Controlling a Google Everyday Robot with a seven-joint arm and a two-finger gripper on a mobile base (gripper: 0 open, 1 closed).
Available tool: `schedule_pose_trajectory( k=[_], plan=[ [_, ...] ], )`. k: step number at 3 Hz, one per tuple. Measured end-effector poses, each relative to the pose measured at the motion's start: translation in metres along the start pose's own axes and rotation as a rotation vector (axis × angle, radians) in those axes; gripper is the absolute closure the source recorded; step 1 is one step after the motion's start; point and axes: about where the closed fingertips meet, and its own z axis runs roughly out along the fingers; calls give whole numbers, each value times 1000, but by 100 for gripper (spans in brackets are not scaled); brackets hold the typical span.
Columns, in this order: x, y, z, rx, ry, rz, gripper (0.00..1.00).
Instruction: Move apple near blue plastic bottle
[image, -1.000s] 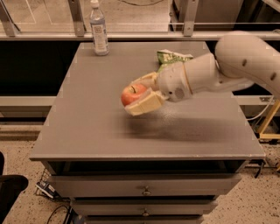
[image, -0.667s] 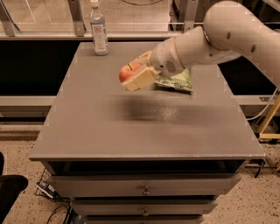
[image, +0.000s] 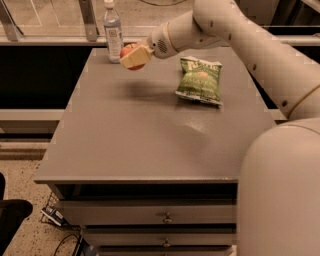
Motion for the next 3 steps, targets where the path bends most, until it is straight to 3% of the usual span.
schedule_pose_trajectory(
  k=[1, 2, 3],
  plan=[
    [-11, -35, 37, 32, -61, 21, 100],
    [-8, -57, 66, 87, -35, -21, 100],
    [9, -78, 77, 111, -41, -47, 100]
  ],
)
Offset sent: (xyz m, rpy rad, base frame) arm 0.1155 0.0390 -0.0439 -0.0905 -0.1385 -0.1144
